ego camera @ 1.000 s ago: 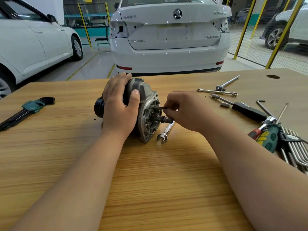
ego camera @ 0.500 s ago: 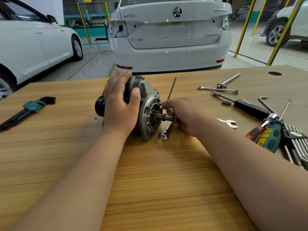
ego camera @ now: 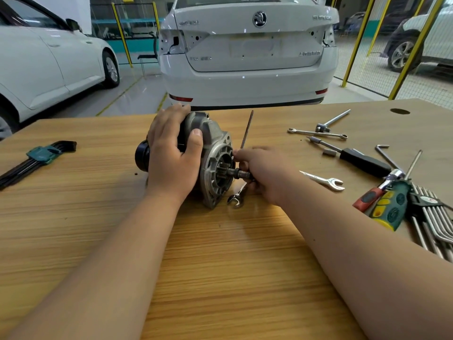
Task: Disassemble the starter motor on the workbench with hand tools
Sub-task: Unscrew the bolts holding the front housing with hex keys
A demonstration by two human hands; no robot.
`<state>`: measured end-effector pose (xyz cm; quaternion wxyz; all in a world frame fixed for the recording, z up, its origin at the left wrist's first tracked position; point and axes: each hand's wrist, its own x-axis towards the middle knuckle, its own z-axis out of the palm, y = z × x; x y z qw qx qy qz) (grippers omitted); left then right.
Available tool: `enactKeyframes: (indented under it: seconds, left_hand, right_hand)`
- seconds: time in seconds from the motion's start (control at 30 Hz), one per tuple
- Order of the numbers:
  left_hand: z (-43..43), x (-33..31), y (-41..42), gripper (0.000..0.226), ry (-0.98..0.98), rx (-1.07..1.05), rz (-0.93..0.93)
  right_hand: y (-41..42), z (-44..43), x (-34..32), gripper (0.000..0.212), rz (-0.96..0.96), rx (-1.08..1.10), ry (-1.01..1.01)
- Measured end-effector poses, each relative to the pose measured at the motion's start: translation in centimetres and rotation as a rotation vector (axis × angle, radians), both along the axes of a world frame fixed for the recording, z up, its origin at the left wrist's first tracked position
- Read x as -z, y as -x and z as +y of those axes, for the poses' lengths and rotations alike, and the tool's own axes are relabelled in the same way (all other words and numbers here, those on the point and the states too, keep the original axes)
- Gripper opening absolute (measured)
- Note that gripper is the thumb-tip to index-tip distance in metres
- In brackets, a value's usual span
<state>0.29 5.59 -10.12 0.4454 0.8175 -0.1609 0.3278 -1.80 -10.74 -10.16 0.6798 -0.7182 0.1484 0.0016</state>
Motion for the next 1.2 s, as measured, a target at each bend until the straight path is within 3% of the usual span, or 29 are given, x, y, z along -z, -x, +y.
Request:
enactKeyframes:
  seconds: [0.07,0.17,0.23,0.4,0.57,0.83,0.97,1.1,1.2]
  left_hand:
    - [-0.1,0.0,0.0,0.048,0.002,0.005,0.002]
    - [0.0,0.1,0.0,0.048,0.017,0.004,0.008]
    - [0.0,0.1,0.0,0.048,0.020,0.006,-0.003]
    - [0.1,0.0,0.1,0.047,0.010,0.010,-0.016]
    - [0.0,0.0,0.2,0.046,0.003,0.022,-0.020]
    - [0.0,0.0,0.3,0.048,0.015,0.022,-0.007]
    - [-0.1,-0.1,0.5,0.048,0.012,0.019,0.004]
    - [-0.1,-0.1,0.5,0.049,0.024,0.022,0.008]
    - [0.0,0.0,0.3,0.049,0.016,0.026,0.003]
  right_hand:
    - [0.4,-0.4,-0.3,0.017,-0.085,-0.045,0.150]
    - [0.6,-1.0,-1.1,0.022,-0.213,-0.111,0.526]
    - [0.5,-1.3,-1.5,0.026,-0.266,-0.166,0.648]
    - [0.1,-1.9,-1.6,0.025,-0.284,-0.178,0.677]
    - [0.0,-2.0,-1.4,0.015,-0.308,-0.169,0.505]
    - [0.3,-1.7,-2.5,0.022,-0.600,-0.334,1.068]
    - [0.1,-2.1,-2.6,0.014,-0.633,-0.387,1.107]
    - [0.0,-2.4,-2.3,0.024,-0.643,-0.408,1.115]
    - [0.2,-3.0,-1.9,0.023,-0.617,-0.324,0.964]
